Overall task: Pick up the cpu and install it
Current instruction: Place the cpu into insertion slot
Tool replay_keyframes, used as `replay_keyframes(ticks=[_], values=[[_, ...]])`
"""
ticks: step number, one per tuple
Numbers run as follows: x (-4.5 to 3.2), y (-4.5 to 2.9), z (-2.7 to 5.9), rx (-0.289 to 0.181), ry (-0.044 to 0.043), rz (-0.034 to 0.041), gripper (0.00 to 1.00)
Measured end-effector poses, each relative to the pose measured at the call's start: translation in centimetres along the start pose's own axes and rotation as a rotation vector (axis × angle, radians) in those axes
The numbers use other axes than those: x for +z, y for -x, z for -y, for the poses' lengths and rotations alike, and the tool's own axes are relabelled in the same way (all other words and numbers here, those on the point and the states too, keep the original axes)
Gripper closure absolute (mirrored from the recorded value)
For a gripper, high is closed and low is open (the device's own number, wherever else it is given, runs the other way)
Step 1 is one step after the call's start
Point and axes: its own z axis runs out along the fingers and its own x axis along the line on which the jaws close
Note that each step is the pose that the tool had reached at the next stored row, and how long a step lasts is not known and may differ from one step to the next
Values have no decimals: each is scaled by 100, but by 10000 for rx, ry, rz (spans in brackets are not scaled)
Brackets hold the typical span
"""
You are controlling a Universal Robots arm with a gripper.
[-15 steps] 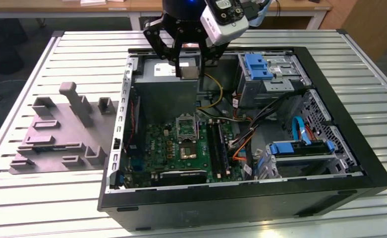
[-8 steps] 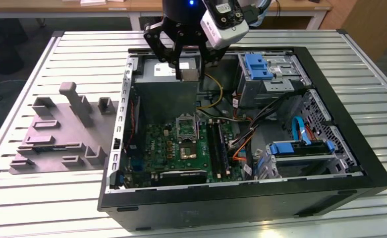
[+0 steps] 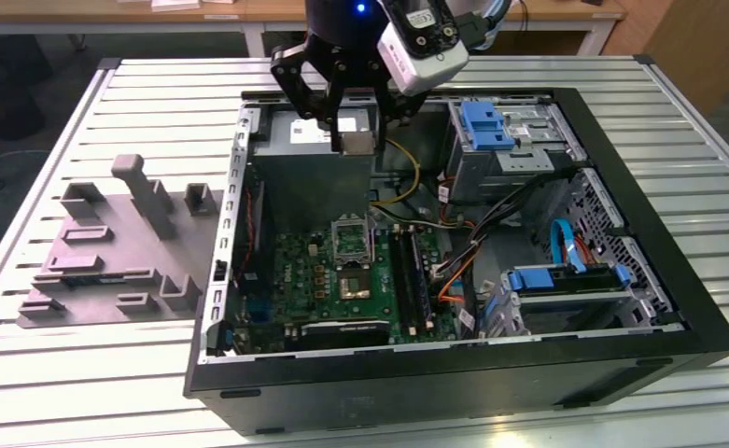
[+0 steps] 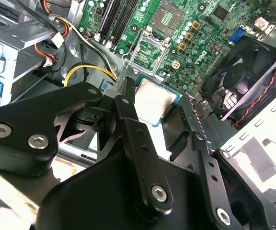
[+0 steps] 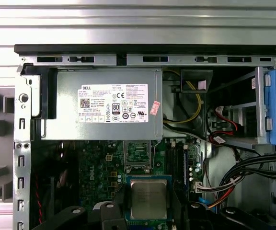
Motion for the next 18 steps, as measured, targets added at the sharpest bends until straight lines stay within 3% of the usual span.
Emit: replay_keyframes(ticks=[18], values=[[35,0,34,0,1,0,53]])
